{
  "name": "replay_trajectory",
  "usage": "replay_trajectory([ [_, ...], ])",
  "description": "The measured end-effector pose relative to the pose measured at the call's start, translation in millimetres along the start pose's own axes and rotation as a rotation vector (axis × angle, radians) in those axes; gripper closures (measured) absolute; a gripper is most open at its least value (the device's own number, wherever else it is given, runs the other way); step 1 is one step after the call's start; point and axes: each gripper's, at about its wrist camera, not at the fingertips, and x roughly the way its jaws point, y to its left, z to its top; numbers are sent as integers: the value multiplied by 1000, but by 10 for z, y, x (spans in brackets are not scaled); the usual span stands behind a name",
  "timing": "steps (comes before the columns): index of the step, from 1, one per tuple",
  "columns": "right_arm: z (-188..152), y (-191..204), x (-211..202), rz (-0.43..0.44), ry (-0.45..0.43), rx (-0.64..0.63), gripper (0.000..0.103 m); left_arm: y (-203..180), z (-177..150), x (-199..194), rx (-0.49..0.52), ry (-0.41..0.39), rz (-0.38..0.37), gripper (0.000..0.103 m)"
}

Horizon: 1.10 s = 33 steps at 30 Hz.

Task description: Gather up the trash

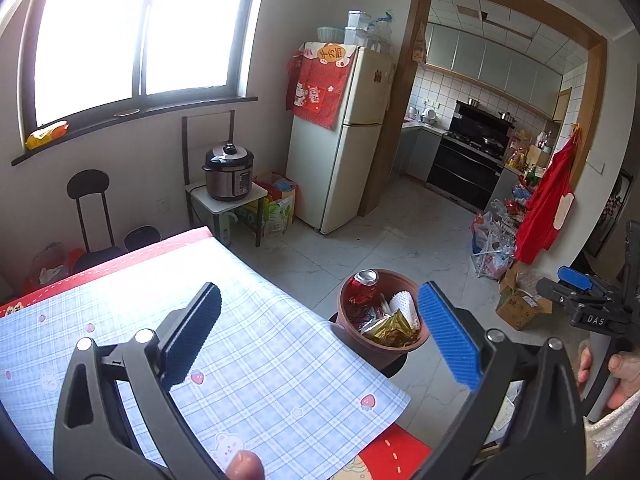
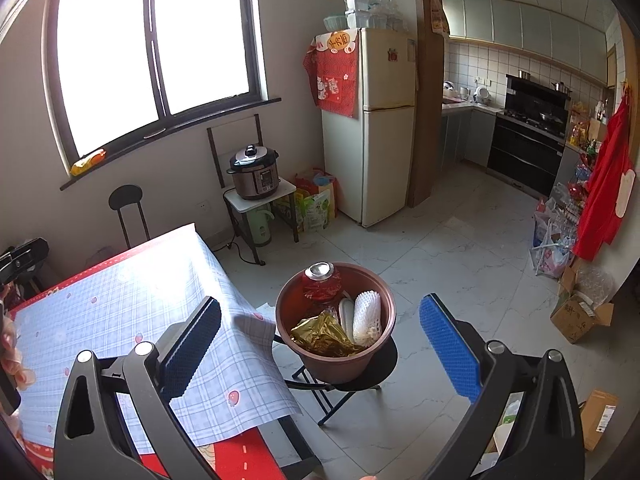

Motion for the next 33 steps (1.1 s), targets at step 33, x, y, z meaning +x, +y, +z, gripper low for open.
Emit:
replay_trajectory([
  [33, -139, 309, -452, -61, -38, 63, 6, 85, -130, -481, 55, -49, 31, 6],
])
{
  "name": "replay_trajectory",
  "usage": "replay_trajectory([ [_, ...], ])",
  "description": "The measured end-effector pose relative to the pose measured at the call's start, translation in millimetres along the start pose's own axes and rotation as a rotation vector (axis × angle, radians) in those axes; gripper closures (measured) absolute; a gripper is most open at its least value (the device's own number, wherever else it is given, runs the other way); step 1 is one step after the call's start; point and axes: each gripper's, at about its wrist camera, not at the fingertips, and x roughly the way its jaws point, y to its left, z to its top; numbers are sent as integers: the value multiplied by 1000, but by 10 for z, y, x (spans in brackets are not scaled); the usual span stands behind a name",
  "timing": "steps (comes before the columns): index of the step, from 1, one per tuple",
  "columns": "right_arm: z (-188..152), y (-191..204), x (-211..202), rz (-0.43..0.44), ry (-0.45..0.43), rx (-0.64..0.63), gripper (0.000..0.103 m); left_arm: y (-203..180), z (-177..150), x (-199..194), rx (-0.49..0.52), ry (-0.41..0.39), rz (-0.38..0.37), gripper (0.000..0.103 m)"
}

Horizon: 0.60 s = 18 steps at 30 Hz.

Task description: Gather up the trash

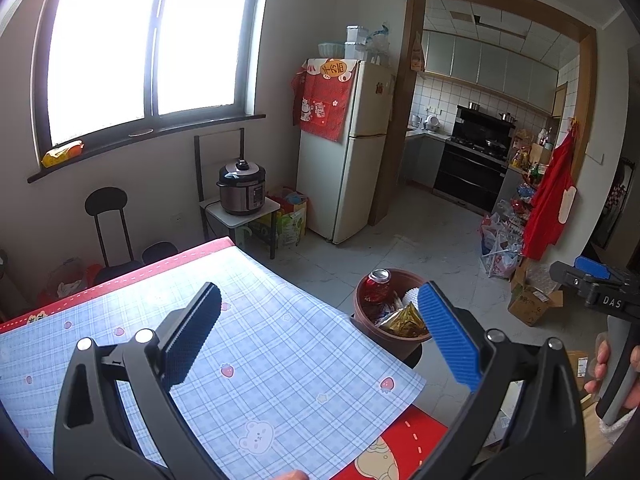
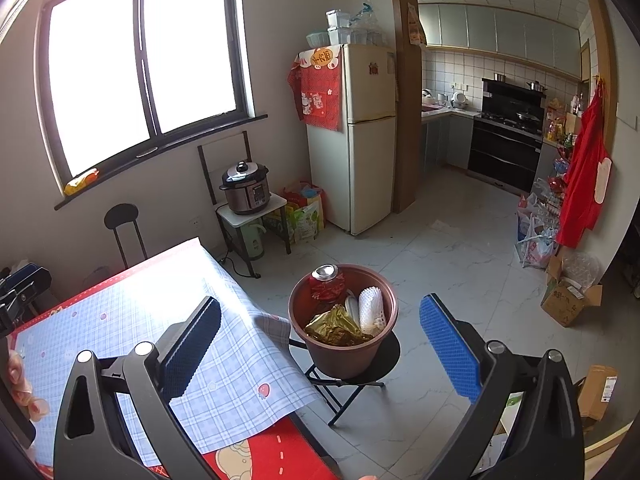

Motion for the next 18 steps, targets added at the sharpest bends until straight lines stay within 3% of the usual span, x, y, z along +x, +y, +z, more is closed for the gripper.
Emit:
replay_trajectory([
  [18, 95, -147, 34, -11, -21, 20, 6, -127, 72, 53, 13, 4, 9, 6],
])
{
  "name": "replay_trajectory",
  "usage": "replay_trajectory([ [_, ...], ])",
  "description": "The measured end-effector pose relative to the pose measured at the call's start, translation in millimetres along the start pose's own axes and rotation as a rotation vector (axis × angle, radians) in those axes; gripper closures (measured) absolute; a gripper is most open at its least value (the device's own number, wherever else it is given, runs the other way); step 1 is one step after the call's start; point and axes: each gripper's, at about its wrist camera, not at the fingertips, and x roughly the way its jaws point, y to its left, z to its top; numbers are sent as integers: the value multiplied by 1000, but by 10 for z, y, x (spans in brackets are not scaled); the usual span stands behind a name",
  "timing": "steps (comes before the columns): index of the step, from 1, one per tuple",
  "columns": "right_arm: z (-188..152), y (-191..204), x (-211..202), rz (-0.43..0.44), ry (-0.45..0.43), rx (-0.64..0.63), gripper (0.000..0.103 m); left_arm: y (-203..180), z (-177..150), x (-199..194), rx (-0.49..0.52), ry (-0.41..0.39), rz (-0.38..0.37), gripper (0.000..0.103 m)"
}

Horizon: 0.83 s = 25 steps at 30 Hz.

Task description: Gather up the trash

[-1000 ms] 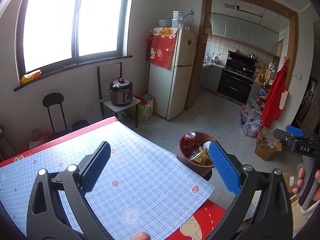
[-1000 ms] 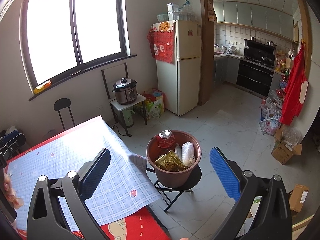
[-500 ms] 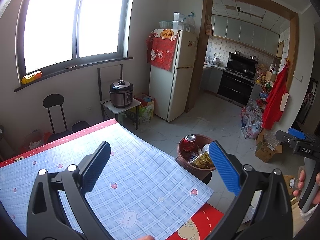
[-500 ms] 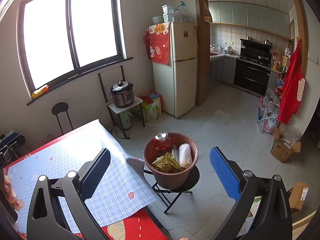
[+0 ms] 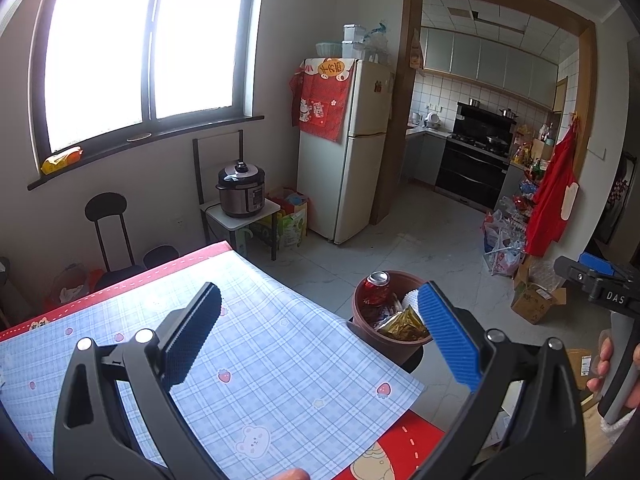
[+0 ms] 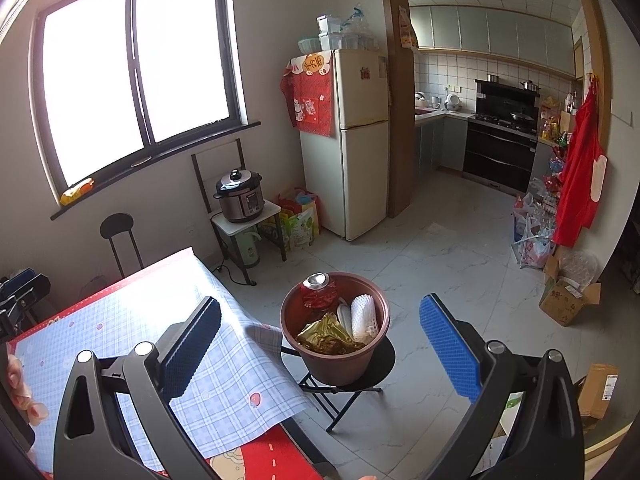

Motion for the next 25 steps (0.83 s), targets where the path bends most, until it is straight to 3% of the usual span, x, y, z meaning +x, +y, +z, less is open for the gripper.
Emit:
replay_trajectory([
  [13, -11, -86, 53, 12, 6, 17, 5, -90, 42, 46, 12, 8, -2, 6],
  [25, 35, -160, 297, 47, 30, 23, 6, -114, 56, 124, 8, 28, 61, 6],
])
